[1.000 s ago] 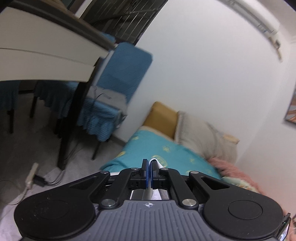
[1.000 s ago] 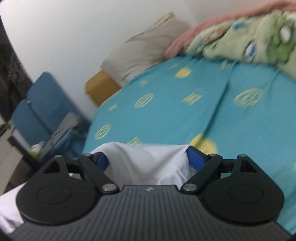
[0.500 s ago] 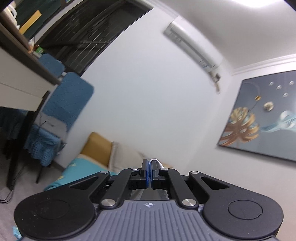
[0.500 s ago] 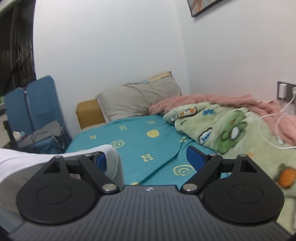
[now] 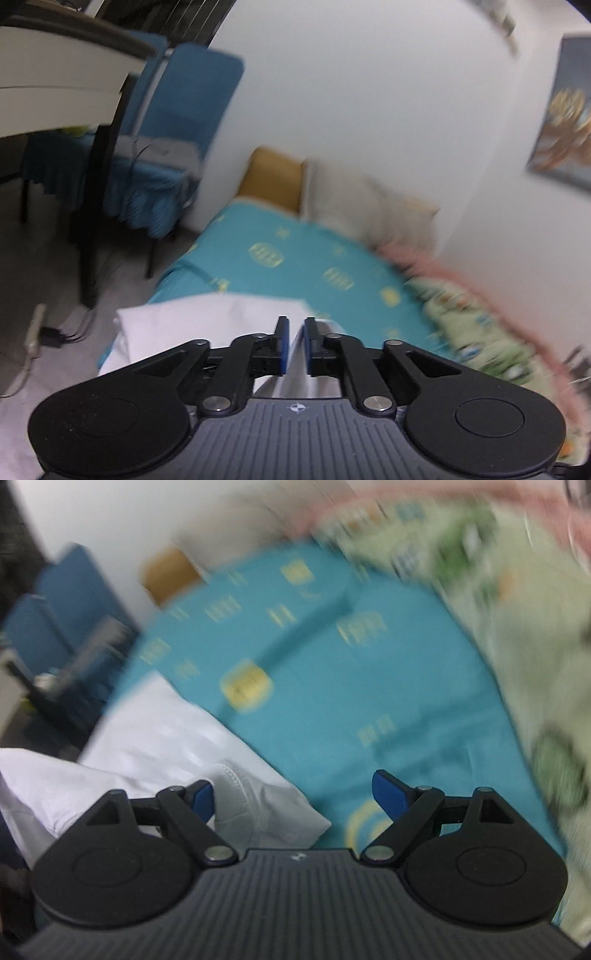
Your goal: Fold clothes
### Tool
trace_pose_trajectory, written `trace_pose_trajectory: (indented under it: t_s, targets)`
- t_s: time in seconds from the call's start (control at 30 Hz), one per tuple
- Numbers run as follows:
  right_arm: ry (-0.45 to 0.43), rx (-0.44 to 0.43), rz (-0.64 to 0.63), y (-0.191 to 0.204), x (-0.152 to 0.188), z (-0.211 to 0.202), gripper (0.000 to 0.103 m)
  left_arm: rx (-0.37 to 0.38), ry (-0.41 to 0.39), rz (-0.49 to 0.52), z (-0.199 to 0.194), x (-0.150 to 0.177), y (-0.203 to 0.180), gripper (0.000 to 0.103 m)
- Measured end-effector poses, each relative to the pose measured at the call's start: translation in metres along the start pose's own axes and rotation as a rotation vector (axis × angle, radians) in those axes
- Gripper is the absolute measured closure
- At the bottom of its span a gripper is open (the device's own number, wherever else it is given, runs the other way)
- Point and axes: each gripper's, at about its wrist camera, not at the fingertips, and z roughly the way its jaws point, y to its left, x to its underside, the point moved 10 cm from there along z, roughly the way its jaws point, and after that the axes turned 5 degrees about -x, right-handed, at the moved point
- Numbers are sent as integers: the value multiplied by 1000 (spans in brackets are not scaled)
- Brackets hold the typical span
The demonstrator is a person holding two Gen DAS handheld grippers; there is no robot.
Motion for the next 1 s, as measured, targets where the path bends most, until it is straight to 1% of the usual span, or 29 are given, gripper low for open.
trace_pose_trajectory:
  t_s: [0.07,0.1,0.17,0.2,0.23,0.3,0.37,0.43,0.5,0.53,0.67,0.73,0.8,0.83,0.87,1.0]
  targets:
    - [17,-14,25,-2,1,7,16,-42,47,17,23,10,4,78]
    - [22,-22,36,-2,1,9,16,-58,69,29,33,15,6,76]
    - [32,-32,46,-2,1,14,16,-88,99,70,43,25,6,63]
    - [35,-32,44,-1,1,16,16,-101,101,93,43,26,4,60]
    - [40,-32,45,0,2,18,16,-103,93,118,41,24,-1,53]
    - [47,-30,53,1,4,20,16,-88,57,206,27,21,-17,46]
    - [56,-26,52,-2,4,21,16,-57,12,317,8,20,-37,29]
    - [61,-24,47,-1,6,21,16,1,-15,459,-8,32,-65,23]
    - [59,-22,42,1,7,20,16,46,-24,617,-16,53,-90,21]
    - [55,-19,38,1,6,20,16,55,-23,691,-16,64,-99,21]
    - [31,0,34,-2,3,15,16,2,-1,909,1,104,-114,21]
    - [18,10,32,-4,2,12,16,-84,-12,951,16,109,-107,21]
    - [14,14,36,-5,2,11,16,-187,-49,1006,30,111,-100,20]
    - [14,16,34,-5,3,10,16,-222,-65,1032,39,112,-98,19]
    - [16,18,30,-4,4,10,16,-247,-74,1053,45,113,-97,19]
    - [24,25,12,-2,9,12,16,-261,-63,1098,53,120,-97,20]
